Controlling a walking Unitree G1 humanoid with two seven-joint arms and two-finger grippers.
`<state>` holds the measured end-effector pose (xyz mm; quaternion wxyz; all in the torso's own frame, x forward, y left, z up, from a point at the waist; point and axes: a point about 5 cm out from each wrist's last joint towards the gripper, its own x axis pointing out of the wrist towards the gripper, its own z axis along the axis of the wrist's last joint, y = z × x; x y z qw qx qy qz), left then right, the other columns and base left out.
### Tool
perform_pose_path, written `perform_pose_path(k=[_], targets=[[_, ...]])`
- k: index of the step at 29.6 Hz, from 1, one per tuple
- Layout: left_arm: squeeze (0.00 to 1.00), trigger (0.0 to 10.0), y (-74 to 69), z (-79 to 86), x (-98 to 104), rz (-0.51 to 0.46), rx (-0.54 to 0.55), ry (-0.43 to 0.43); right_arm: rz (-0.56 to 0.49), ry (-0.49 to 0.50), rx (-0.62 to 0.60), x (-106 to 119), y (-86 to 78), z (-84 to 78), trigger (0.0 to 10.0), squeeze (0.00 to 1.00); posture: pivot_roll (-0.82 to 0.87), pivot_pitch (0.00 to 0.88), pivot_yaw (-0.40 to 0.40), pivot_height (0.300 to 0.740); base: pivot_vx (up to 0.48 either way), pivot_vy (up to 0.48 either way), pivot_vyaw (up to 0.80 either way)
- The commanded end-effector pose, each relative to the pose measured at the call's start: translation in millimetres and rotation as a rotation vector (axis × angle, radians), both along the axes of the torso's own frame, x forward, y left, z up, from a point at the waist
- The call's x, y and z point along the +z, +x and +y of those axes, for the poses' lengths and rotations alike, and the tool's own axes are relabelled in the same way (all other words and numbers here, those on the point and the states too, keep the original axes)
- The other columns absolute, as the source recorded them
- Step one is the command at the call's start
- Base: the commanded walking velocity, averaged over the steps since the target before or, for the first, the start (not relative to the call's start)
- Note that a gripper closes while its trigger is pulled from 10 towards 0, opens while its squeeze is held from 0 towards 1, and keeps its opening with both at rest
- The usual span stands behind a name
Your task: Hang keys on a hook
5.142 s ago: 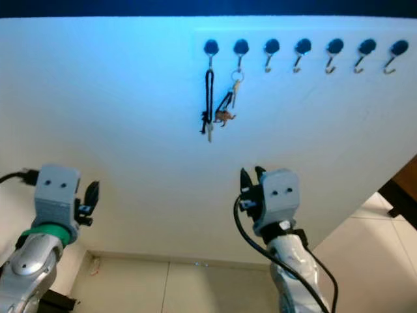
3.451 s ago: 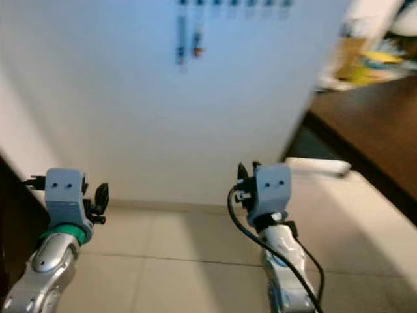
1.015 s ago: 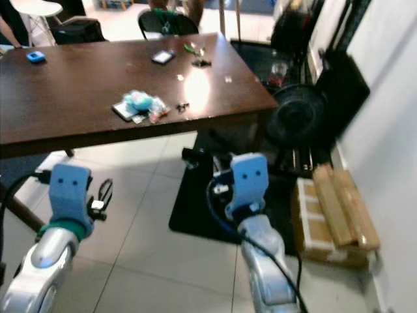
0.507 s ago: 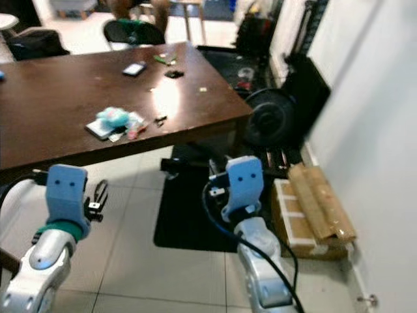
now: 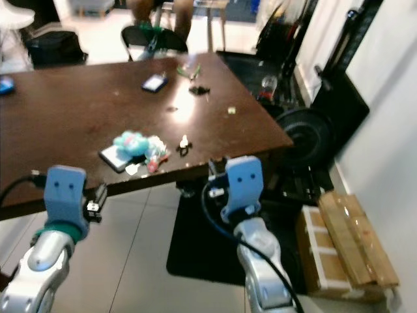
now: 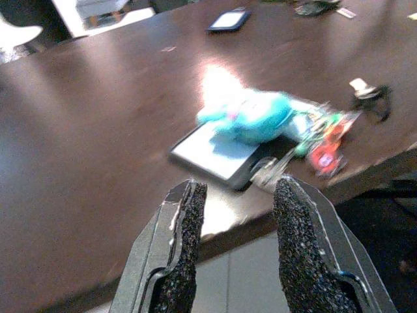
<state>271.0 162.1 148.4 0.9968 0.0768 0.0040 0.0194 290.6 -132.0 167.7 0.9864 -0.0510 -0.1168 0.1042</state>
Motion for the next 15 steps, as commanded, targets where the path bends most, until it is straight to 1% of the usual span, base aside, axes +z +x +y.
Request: perform_pose_path(k=[1,15], targets=[[0.00,10.0,-1.1,-3.2,-3.1,0.013,-0.009,0.002,0.013,-0.001,-0.010,-2.6,-0.6,-2.5,10.0,0.00,-0.12,0.016,0.102,0.740,0.461,0.000,0.00],[0.00,10.0,-0.2,-2.6,-3.0,0.012,-0.007,0.005,0.011,0.000,-0.009,-2.1,0.2,-2.0,10.0,0.00,-0.12,0.016,0.105,0.740,0.460,0.000,0.00]])
